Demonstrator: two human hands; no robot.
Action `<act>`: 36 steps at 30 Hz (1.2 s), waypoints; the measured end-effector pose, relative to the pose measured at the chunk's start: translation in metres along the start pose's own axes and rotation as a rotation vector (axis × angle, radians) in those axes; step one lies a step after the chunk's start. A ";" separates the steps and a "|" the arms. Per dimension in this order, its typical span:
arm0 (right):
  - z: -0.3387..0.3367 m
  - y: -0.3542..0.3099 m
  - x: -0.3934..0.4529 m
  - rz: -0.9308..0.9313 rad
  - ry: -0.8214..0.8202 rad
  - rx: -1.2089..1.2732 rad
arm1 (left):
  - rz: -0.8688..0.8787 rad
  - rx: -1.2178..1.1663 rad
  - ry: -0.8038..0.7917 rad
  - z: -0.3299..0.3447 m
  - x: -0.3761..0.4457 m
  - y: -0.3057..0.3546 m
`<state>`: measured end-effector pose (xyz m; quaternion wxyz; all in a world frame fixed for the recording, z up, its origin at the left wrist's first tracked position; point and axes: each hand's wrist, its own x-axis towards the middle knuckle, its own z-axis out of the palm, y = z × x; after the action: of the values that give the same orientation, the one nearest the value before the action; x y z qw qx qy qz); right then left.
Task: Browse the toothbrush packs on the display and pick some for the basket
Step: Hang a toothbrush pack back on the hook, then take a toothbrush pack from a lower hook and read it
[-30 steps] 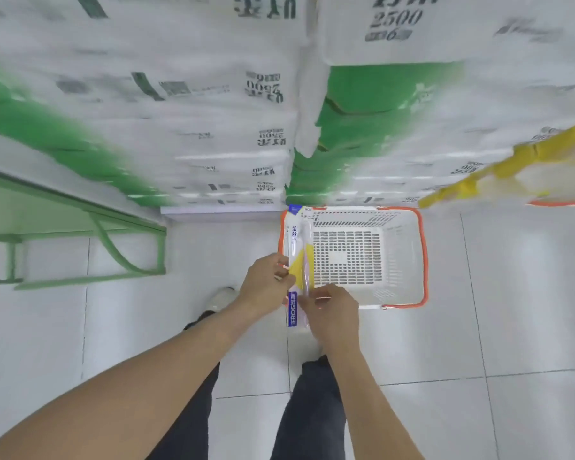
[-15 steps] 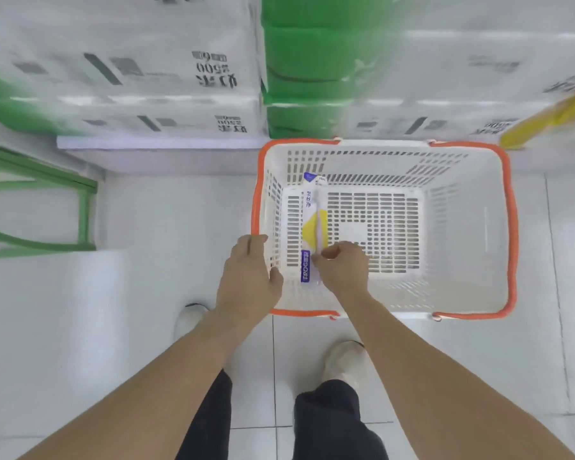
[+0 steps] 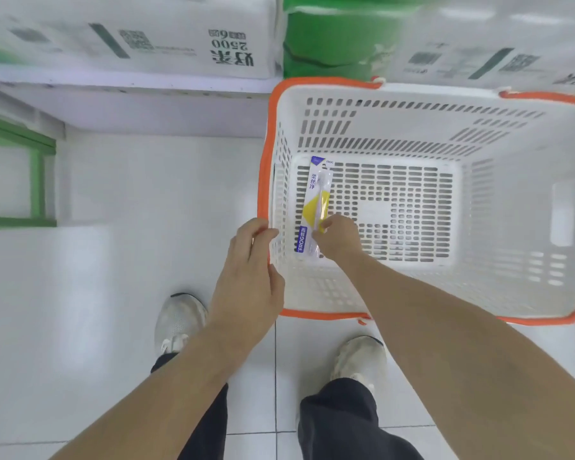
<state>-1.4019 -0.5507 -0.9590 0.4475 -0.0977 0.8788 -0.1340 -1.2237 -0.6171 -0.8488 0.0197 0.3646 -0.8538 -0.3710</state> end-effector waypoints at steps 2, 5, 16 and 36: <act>-0.014 -0.004 -0.018 -0.016 -0.038 -0.067 | -0.030 0.076 -0.092 -0.007 -0.004 0.008; -0.041 -0.012 -0.061 -0.067 -0.083 -0.138 | -0.071 0.257 -0.261 -0.028 -0.012 0.030; -0.149 -0.064 -0.320 -0.263 -0.154 -0.179 | -0.258 0.268 -0.632 -0.179 -0.099 0.172; -0.090 -0.200 -0.701 -0.443 -0.290 -0.291 | -0.474 -0.136 -0.273 -0.495 -0.386 0.132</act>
<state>-1.0580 -0.5220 -0.3102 0.5096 -0.3681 0.7730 -0.0858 -0.8705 -0.6170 -0.3138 -0.1585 0.4986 -0.7125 -0.4675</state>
